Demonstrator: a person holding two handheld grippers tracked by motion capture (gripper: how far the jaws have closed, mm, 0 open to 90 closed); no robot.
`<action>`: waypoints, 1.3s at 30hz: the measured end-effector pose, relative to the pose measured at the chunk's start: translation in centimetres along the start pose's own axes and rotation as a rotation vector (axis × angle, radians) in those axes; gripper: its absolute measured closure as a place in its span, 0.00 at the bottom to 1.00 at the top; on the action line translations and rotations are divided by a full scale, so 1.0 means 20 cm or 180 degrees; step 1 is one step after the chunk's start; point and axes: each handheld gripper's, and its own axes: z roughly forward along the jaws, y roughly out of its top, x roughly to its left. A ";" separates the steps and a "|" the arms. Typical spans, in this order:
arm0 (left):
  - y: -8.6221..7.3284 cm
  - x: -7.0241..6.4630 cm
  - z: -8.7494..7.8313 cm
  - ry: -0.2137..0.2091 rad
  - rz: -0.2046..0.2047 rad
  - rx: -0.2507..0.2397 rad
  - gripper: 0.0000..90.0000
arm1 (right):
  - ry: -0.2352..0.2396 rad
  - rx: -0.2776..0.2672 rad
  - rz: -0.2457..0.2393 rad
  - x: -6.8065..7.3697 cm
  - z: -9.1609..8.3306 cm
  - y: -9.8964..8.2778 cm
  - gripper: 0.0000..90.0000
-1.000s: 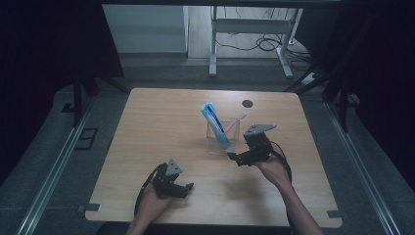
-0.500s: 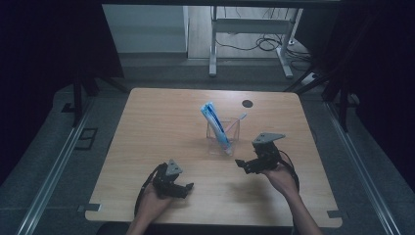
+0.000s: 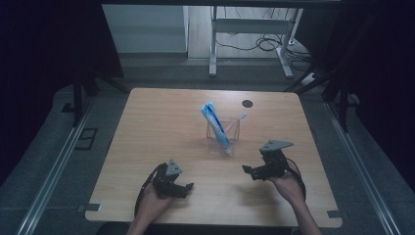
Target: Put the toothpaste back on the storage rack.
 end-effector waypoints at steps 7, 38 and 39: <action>0.00 0.00 0.00 0.0001 0.0002 0.0000 0.14 | -0.0056 0.0015 0.0018 -0.01 -0.03 -0.08 0.03; 0.00 0.00 0.00 0.0000 -0.0002 -0.0001 0.15 | -0.0196 0.0104 0.0236 -0.01 -0.07 -0.41 0.03; 0.00 0.00 0.00 0.0000 0.0000 -0.0001 0.14 | -0.0200 0.0123 0.0236 -0.01 -0.06 -0.42 0.03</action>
